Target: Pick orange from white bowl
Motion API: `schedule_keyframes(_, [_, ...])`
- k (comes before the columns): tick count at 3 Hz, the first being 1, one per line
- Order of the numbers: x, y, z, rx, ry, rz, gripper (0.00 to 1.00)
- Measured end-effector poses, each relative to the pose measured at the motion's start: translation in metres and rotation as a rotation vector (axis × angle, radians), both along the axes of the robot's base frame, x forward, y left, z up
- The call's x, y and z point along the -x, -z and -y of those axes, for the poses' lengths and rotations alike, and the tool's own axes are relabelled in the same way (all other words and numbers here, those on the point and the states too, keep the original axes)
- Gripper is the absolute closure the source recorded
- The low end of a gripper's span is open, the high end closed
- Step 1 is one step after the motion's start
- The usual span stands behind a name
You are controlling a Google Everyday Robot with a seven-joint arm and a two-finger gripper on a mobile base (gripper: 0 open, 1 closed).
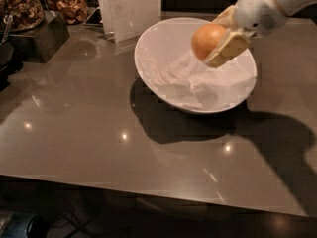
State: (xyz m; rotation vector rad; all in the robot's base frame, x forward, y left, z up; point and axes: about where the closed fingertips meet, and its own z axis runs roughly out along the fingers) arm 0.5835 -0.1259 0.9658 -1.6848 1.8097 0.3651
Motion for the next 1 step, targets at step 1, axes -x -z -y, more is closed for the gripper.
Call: schedule_keyframes(1, [0.0019, -0.0002, 0.0070, -0.008, 0.014, -0.001, 1.00])
